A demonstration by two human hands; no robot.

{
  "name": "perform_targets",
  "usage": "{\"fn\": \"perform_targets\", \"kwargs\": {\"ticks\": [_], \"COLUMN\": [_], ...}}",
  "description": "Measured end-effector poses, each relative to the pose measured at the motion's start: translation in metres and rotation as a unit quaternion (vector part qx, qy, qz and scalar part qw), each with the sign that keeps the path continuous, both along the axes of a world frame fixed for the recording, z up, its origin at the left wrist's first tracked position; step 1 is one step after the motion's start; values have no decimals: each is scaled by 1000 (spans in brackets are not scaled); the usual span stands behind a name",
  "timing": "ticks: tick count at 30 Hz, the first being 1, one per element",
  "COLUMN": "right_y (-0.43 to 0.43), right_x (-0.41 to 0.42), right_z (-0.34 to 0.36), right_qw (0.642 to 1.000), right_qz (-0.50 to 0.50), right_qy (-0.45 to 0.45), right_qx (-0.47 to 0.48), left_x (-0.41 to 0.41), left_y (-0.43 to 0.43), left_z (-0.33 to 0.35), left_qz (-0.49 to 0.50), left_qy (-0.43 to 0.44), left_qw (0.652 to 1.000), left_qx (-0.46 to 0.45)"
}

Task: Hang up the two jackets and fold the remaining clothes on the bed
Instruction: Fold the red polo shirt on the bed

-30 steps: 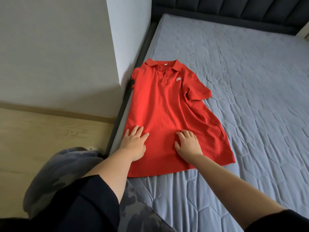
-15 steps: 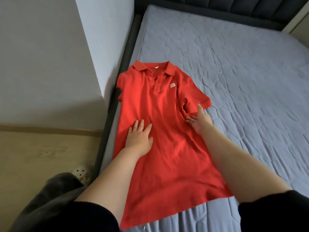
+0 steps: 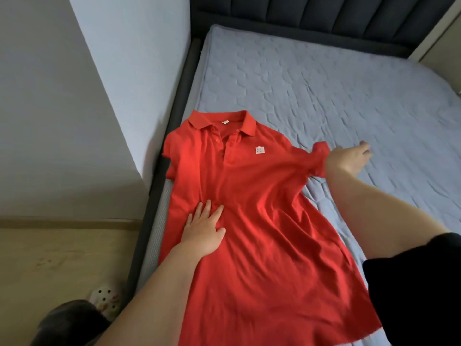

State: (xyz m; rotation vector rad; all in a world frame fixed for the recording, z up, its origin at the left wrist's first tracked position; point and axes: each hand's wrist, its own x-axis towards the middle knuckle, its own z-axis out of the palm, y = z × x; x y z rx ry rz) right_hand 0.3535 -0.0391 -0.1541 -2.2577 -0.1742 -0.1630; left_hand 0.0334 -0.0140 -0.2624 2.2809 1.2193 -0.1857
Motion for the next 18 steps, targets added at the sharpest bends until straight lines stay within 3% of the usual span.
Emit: {"fn": "perform_targets", "kwargs": {"ticks": [2,5,7,10,13,15,18], "right_y": [-2,-12,-24,-47,-72,-91,-124], "right_x": [-19,-70,-95,-95,-73,-63,-57], "right_z": [-8,-42,-68,-90,-89,-88,-86], "right_qw": [992,928,899,925,978,977,955], "right_qz": [92,320,382,330,181,156,231], "right_qy": [-71,-149,-148,-76,70,116,123], "right_qx": [-47,-119,-156,-173,-79,-91,-138], "left_x": [1,0,-1,-2,0,0,2], "left_y": [-1,0,2,-1,-12,-23,-41], "left_z": [0,1,2,3,0,-2,-3], "left_qz": [-4,-16,-18,-17,-12,-4,1], "left_qy": [12,25,26,37,60,62,57], "left_qw": [1000,1000,999,999,995,991,985], "left_qx": [5,2,-1,20,76,116,163]}}
